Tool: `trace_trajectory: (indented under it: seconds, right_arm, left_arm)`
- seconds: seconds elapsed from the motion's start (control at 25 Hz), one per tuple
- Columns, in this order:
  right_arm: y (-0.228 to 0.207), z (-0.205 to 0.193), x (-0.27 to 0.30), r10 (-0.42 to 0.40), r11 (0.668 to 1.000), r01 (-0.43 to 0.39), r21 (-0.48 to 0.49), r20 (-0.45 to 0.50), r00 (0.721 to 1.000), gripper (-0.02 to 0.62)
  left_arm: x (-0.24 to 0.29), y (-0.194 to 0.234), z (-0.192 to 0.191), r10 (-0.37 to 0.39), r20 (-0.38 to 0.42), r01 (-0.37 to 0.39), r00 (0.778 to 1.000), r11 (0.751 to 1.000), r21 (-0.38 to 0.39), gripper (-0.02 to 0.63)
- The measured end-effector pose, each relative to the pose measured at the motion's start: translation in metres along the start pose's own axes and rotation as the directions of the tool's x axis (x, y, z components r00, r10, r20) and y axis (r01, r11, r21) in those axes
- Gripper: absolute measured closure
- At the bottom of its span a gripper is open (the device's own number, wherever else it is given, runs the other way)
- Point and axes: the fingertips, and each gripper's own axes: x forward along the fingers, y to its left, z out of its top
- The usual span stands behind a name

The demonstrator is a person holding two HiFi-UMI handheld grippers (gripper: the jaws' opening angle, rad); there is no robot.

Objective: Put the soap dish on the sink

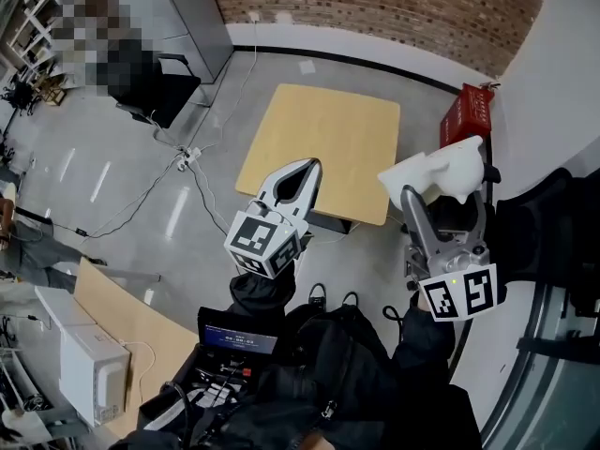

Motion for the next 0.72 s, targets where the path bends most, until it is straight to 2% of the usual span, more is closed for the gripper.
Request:
trace_trajectory:
  seconds: [0.16, 0.4, 0.56, 0.72]
  right_arm:
    - [-0.009, -0.017, 0.007, 0.031, 0.999, -0.031, 0.014, -0.031, 0.999, 0.181]
    - [-0.025, -0.060, 0.018, 0.092, 0.995, -0.088, 0.035, -0.131, 0.987, 0.181]
    - [-0.041, -0.103, 0.028, 0.115, 0.993, -0.111, 0.034, -0.227, 0.967, 0.181]
    - [-0.055, -0.153, 0.041, 0.147, 0.989, -0.141, 0.042, -0.321, 0.936, 0.181]
  left_arm:
    - [0.005, 0.006, -0.010, 0.041, -0.019, -0.040, 0.999, 0.999, 0.008, 0.604]
    - [0.009, 0.017, -0.044, 0.118, -0.092, -0.119, 0.989, 0.993, -0.008, 0.604]
    - [0.013, 0.028, -0.075, 0.153, -0.147, -0.160, 0.977, 0.987, -0.034, 0.604]
    - [0.016, 0.047, -0.108, 0.195, -0.200, -0.208, 0.960, 0.977, -0.047, 0.604]
